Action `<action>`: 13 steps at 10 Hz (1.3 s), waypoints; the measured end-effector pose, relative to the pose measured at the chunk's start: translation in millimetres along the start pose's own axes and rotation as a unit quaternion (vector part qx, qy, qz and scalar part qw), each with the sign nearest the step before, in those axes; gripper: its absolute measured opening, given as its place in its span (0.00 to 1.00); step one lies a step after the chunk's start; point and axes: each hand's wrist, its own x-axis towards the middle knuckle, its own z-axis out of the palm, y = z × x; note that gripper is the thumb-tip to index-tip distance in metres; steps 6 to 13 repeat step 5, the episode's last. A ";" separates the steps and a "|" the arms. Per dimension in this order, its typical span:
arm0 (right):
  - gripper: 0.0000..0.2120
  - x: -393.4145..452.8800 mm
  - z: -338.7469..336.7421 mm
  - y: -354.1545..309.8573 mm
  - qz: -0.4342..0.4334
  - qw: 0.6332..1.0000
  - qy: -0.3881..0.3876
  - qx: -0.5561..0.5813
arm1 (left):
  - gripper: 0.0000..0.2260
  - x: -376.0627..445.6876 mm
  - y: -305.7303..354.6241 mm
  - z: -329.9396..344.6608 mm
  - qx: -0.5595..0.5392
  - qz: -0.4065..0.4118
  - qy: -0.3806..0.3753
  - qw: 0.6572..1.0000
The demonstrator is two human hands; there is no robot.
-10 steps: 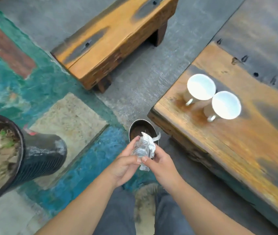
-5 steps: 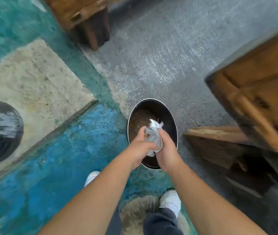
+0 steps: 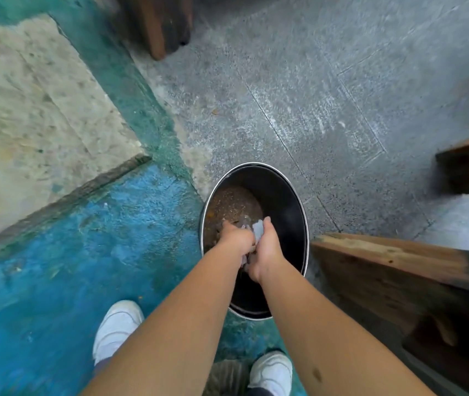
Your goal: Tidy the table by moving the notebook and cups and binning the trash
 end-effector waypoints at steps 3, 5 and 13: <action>0.32 -39.6 -18.7 -6.8 0.009 0.998 -0.045 0.036 | 0.36 -49.9 4.6 -11.1 -0.074 0.023 -0.030 0.997; 0.16 -137.4 -24.7 -16.2 -0.010 0.995 -0.095 -0.041 | 0.33 -140.1 6.6 -55.0 0.097 0.168 -0.025 0.981; 0.16 -137.4 -24.7 -16.2 -0.010 0.995 -0.095 -0.041 | 0.33 -140.1 6.6 -55.0 0.097 0.168 -0.025 0.981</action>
